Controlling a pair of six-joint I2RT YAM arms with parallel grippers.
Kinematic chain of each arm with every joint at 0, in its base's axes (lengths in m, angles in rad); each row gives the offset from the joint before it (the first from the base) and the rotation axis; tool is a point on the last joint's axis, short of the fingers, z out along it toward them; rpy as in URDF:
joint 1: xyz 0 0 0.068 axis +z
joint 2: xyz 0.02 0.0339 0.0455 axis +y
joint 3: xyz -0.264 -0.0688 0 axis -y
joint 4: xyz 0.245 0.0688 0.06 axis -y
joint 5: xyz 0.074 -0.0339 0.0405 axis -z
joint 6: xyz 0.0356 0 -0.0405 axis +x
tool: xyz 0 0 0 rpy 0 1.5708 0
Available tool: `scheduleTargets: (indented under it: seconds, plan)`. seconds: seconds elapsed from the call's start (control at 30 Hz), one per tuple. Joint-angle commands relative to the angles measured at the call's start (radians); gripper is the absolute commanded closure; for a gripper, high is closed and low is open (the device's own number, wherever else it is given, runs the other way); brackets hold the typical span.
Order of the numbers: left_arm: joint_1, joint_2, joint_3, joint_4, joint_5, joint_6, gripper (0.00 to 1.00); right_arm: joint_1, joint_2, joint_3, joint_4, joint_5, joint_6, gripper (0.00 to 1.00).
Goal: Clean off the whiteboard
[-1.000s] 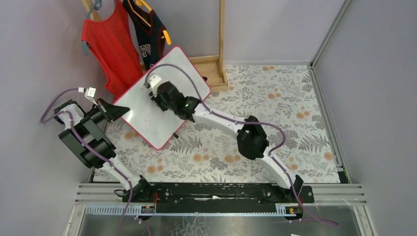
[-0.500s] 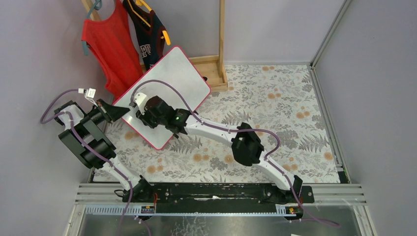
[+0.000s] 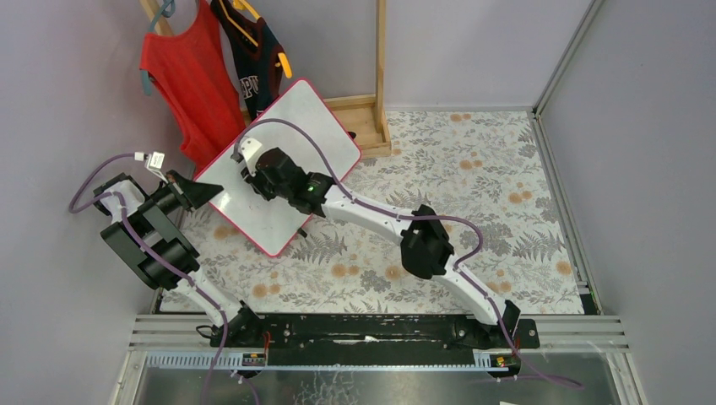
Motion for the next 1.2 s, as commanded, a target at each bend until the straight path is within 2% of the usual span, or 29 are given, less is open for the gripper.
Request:
scheduleTargets:
  seconds: [0.0, 0.13, 0.6, 1.17]
  plan:
    - [-0.003, -0.001, -0.039, 0.03, -0.166, 0.053, 1.0, -0.075, -0.014, -0.002, 0.052, 0.091, -0.002, 1.0]
    - [-0.004, -0.001, -0.043, 0.029, -0.166, 0.053, 1.0, -0.064, -0.022, -0.034, 0.061, 0.016, 0.031, 1.0]
    - [-0.003, -0.001, -0.02, 0.03, -0.163, 0.038, 1.0, 0.06, -0.044, -0.183, 0.103, -0.041, 0.067, 1.0]
    - [-0.004, -0.004, -0.01, 0.03, -0.167, 0.031, 1.0, 0.123, -0.06, -0.345, 0.186, -0.023, 0.13, 1.0]
